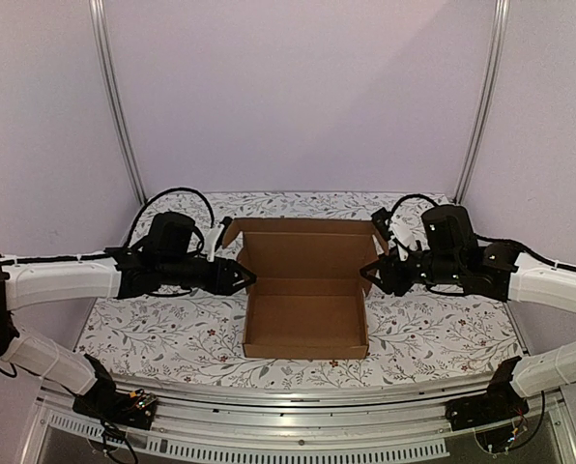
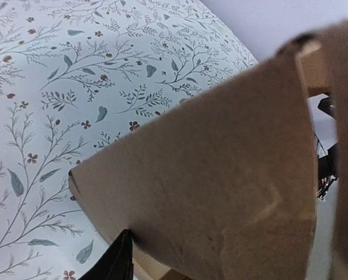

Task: Fold the paper box

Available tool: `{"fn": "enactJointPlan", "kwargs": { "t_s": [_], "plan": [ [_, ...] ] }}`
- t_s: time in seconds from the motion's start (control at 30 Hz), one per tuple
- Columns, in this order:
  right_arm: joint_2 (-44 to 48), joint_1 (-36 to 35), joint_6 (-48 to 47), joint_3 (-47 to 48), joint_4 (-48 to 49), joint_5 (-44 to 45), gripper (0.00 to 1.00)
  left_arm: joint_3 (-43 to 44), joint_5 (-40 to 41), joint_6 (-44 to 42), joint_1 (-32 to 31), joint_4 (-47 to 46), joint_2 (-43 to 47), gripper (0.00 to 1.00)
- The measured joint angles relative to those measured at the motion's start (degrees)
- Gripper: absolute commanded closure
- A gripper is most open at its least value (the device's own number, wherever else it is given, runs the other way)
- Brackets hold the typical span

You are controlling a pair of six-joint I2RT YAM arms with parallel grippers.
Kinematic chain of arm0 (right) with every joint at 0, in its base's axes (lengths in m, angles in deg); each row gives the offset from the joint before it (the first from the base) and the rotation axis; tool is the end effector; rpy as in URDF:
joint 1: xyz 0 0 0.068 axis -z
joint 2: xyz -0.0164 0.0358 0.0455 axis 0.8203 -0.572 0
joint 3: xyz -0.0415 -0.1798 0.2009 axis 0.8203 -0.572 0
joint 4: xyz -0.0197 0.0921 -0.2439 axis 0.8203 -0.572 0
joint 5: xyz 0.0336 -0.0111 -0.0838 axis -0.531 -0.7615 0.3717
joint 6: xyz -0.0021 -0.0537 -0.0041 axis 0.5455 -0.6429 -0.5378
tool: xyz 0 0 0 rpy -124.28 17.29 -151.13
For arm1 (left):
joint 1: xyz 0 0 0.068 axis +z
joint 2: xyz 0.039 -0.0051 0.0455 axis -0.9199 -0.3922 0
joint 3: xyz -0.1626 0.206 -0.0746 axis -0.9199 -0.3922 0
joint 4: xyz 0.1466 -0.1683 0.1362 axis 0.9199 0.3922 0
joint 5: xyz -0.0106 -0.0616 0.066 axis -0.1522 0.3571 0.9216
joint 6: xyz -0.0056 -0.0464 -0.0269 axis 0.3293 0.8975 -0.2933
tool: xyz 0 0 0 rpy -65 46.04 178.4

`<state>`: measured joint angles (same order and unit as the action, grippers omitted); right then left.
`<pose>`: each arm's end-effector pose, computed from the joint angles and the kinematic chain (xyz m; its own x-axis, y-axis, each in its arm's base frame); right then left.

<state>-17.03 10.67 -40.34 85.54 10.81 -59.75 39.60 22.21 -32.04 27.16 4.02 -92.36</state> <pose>0.1819 0.1830 0.2674 -0.4656 -0.2997 -0.8327 -0.7035 0.6962 0.1428 0.2096 -0.1892 0.2228 -0.7270 0.0930 -0.6803 0.5588 0.6559 -0.5074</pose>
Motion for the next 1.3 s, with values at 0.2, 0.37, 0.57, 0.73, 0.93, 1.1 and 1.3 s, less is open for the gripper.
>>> {"fn": "enactJointPlan", "kwargs": {
  "t_s": [0.2, 0.37, 0.57, 0.73, 0.93, 1.1, 1.3],
  "plan": [
    [-0.1, 0.2, 2.1, -0.9, 2.1, -1.0, 0.62, 1.1, 1.6, -0.3, -1.5, -0.8, -1.3, 0.56],
    [-0.2, 0.0, 3.6, -1.6, 3.6, -1.0, 0.63, 1.1, 2.4, -0.3, -1.7, -0.9, -1.3, 0.56],
    [-0.3, -1.0, 4.9, -1.6, 4.1, 0.0, 0.66, 1.6, 3.4, -0.3, -1.8, -0.6, -1.3, 0.57],
    [-0.5, -2.3, 5.5, -1.6, 4.3, 1.6, 0.67, 1.6, 4.7, 0.1, -1.9, -0.4, -1.3, 0.61],
    [-0.5, -3.3, 5.7, -1.6, 4.1, 3.1, 0.67, 1.5, 6.4, 0.3, -2.3, 0.3, -1.3, 0.75],
    [-0.5, -3.8, 5.7, -1.3, 3.3, 3.3, 0.66, 1.5, 8.8, 0.2, -2.8, 1.9, -1.2, 0.84],
    [-0.5, -4.3, 5.7, -1.0, 2.6, 3.3, 0.66, 1.5, 12.1, 0.0, -3.5, 3.4, -0.5, 0.94]
  ]
}}
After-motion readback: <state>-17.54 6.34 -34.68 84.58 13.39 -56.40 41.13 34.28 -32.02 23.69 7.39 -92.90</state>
